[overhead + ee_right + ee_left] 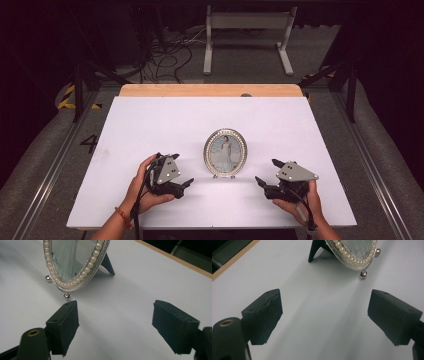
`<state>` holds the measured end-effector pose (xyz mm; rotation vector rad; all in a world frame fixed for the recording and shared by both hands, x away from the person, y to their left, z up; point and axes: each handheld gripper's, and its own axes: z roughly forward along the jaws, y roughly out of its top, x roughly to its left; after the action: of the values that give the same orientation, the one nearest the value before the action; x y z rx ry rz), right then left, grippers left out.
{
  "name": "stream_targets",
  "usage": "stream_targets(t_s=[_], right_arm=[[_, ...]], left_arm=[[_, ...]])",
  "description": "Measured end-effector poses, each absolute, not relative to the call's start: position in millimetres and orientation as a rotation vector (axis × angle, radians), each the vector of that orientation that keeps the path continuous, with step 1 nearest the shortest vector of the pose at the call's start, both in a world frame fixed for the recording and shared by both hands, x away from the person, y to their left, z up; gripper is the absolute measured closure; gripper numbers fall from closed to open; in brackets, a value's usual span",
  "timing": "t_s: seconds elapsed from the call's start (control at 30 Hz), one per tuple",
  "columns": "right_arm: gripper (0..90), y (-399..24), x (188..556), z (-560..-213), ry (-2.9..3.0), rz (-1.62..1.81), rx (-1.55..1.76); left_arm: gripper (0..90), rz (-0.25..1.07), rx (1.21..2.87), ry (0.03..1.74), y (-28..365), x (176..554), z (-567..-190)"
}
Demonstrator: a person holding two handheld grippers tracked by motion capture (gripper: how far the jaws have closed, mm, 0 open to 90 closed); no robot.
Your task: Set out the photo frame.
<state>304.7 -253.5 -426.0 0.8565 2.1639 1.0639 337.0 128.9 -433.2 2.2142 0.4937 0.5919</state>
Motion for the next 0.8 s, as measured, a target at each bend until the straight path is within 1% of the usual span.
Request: stream_targets(t_s=[0.2, 0.27, 0.33, 0.8], right_arm=[[19.3, -260, 303, -429, 2.160, 1.074, 0.867], [15.8, -262, 302, -431, 2.155, 1.065, 0.877], [15.2, -263, 302, -431, 2.153, 1.061, 0.880], [15.4, -278, 294, -432, 2.136, 1.040, 0.889]], left_arm=[[12.0, 0.601, 2.202, 0.532, 145, 336, -434], [11.9, 0.606, 2.199, 0.552, 153, 334, -434], [11.7, 0.602, 2.195, 0.557, 157, 333, -434], [10.4, 0.614, 2.181, 0.638, 191, 322, -440]])
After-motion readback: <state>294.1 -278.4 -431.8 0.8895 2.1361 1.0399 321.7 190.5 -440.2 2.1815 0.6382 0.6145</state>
